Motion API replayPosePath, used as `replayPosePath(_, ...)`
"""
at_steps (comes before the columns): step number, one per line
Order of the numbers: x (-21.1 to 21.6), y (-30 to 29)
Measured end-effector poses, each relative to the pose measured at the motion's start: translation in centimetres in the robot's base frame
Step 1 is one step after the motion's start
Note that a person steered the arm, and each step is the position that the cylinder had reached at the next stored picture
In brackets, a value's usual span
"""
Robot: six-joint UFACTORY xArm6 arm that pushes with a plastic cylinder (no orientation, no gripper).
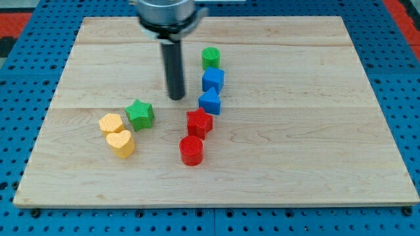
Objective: Slide the green star to the line of blocks
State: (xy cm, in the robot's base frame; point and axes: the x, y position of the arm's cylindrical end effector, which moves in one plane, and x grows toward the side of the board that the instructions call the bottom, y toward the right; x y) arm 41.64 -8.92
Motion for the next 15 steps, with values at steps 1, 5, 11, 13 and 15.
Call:
replayPosePath(1, 0.4, -2.9)
replayPosePath(5, 7.4, -4.3)
replayPosePath(11, 0.3, -0.9)
replayPosePath(13, 1.4, 2.7)
replayPosePath(15, -5.2, 2.6)
